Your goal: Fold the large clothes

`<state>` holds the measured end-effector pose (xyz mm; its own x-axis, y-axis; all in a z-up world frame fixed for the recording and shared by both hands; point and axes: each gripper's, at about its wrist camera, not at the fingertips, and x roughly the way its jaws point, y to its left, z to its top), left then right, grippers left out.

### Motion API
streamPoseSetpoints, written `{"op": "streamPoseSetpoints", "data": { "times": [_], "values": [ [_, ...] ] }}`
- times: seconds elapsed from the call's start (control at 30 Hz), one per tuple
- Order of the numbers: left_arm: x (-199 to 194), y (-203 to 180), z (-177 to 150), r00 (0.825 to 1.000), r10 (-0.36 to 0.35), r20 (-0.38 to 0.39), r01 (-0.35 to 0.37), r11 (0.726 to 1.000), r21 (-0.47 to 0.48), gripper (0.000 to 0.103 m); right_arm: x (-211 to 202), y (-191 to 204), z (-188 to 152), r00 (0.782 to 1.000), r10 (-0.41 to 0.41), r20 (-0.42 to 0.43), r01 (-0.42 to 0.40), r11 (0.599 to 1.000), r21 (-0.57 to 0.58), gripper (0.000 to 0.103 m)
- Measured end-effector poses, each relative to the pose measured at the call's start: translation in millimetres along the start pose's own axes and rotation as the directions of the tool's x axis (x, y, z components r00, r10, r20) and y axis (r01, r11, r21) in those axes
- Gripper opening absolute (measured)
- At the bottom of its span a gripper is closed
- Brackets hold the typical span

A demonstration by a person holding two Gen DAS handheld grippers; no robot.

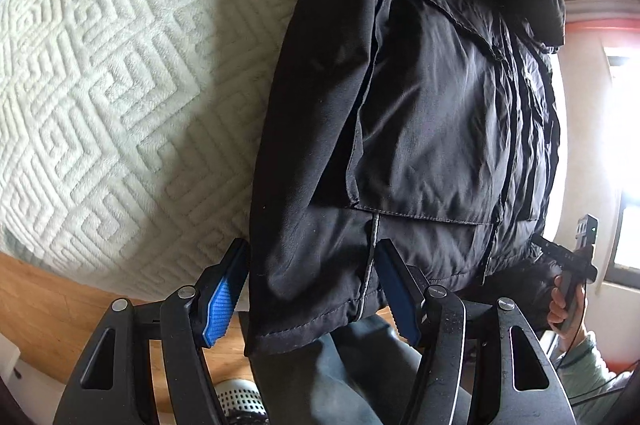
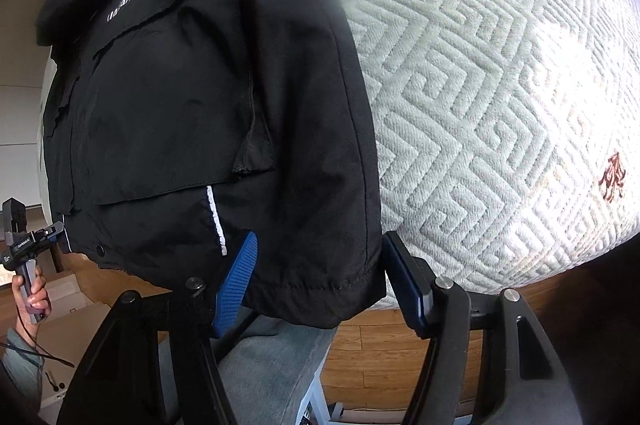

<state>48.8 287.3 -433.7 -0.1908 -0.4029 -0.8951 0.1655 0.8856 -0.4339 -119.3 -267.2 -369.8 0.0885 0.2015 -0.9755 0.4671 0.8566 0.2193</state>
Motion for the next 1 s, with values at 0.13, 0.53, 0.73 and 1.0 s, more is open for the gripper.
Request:
{"op": "streamPoseSetpoints", "data": {
  "times": [0.13, 0.53, 0.73, 1.0],
  "values": [
    [1.7, -7.2, 1.2, 1.000, 0.010, 0.000, -0.010, 1.000, 0.028, 0.052, 8.4, 14.7, -5.5, 1.000, 0.002, 0.002, -0.002, 1.000, -0.024, 0.052],
    [-15.8, -30.0, 6.1, 0.998, 0.057, 0.014, -0.059, 0.991, 0.122, 0.011, -10.7, 67.2, -3.9, 0.999, -0.046, 0.007, 0.047, 0.989, -0.139, 0.020],
    [-3.5, -23.5, 13.6, 0.998, 0.048, -0.040, -0.044, 0.993, 0.114, 0.013, -2.6, 74.3, -3.9, 0.998, -0.068, -0.005, 0.067, 0.994, -0.091, 0.019],
    [-15.0, -34.1, 16.9, 1.000, -0.013, -0.014, 0.015, 0.989, 0.148, 0.008, -36.9, 72.6, 2.1, 0.996, -0.066, 0.053, 0.069, 0.995, -0.066, 0.017]
  ]
}}
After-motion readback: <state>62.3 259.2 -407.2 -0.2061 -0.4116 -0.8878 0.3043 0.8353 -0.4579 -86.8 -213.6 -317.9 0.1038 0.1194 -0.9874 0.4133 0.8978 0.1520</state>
